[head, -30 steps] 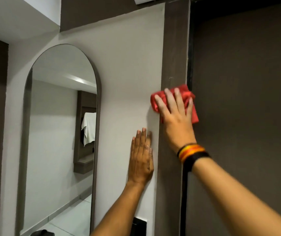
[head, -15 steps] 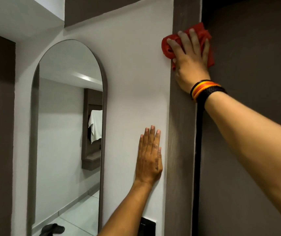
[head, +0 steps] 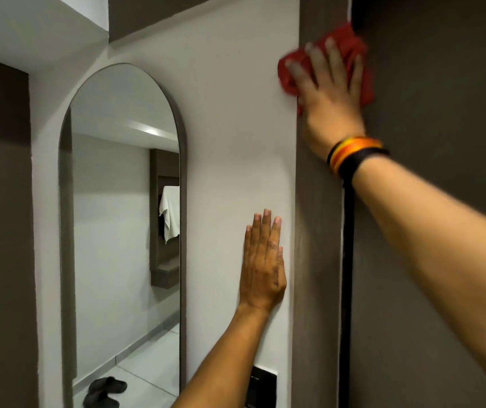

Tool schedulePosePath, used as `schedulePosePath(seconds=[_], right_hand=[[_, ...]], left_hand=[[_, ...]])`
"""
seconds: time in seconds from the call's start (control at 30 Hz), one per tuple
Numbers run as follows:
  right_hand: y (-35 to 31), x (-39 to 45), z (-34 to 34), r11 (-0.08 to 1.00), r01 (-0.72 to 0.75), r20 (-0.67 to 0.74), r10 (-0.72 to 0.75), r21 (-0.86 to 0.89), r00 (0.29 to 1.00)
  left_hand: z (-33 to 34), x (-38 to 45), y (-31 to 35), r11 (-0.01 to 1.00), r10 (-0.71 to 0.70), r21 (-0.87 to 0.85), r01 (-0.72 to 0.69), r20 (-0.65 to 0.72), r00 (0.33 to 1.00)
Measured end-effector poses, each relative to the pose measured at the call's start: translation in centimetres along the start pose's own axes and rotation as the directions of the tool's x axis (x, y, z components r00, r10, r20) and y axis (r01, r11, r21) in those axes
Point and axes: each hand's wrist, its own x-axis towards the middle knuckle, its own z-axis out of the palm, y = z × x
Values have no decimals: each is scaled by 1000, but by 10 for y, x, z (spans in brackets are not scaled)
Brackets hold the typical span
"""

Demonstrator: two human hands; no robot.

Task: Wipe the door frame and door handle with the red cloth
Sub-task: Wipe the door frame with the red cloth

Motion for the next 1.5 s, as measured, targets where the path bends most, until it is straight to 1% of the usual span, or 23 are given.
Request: schedulePosePath(seconds=[0.1,0.23,0.33,0.47,0.57,0.67,0.73,0.8,0.87,0.9,0.97,1.0,1.03,1.07,1.1,1.13,1.17,1.2,1.27,1.3,1.37,1.43,1.5], right_hand=[[-24,-89,9,999,-36,-12,36,15,999],[-59,-194,16,989,-145,56,143,39,988],[-79,-258,25,971,-224,94,216,81,972],[-101,-342,38,943,-316,150,300,104,942],[-119,-405,42,913,-392,250,356,110,900],[-143,-458,41,904,-426,386,378,42,841],[-155,-486,36,899,-438,485,375,17,790],[-162,-507,27,893,-450,597,358,6,718],[-163,-516,12,883,-468,713,309,30,629],[-160,-517,-1,882,-468,746,278,51,605],[-150,-512,-23,876,-461,790,183,138,585],[-145,-506,-34,850,-497,782,187,176,595],[-139,-499,-42,804,-563,757,244,192,606],[-132,-496,-55,725,-662,726,349,192,593],[-123,-494,-60,613,-767,701,464,187,542],[-115,-493,-74,477,-859,704,545,186,455],[-106,-490,-86,333,-921,739,565,204,368],[-97,-488,-101,181,-961,802,531,210,275],[-79,-489,-131,-101,-979,916,379,179,128],[-70,-492,-151,-223,-962,950,301,158,86],[-55,-506,-180,-351,-928,974,222,125,48],[-40,-536,-210,-460,-878,972,232,130,22],[-29,-569,-241,-545,-830,960,276,115,-48]], left_hand=[[-4,0,4,1000,-8,-18,8,28,1000],[-5,1,5,1000,-25,-17,27,87,996],[-15,-5,7,996,-38,-78,50,151,988],[-38,-54,8,995,15,-101,1,167,986],[-59,-105,16,992,1,-124,33,266,964],[-77,-142,30,981,-82,-125,149,432,898],[-80,-159,34,961,-164,-101,257,542,825],[-81,-172,34,939,-222,-60,338,644,732],[-84,-179,34,901,-299,7,433,735,609],[-88,-180,37,887,-319,33,461,767,556],[-93,-180,41,879,-324,63,472,806,496],[-96,-180,43,885,-314,67,461,817,483],[-99,-180,45,896,-290,56,441,825,486],[-105,-179,52,908,-256,33,418,833,490],[-108,-177,55,916,-227,11,402,839,495],[-115,-176,65,921,-190,-23,390,846,499],[-121,-173,75,929,-144,-60,366,851,505],[-128,-171,88,937,-83,-106,333,859,506],[-138,-167,115,938,31,-192,290,877,479],[-141,-167,131,925,70,-232,301,883,464],[-144,-167,157,853,66,-270,447,905,421],[-148,-176,190,681,56,-258,686,952,302],[-152,-195,225,553,55,-182,813,982,183]])
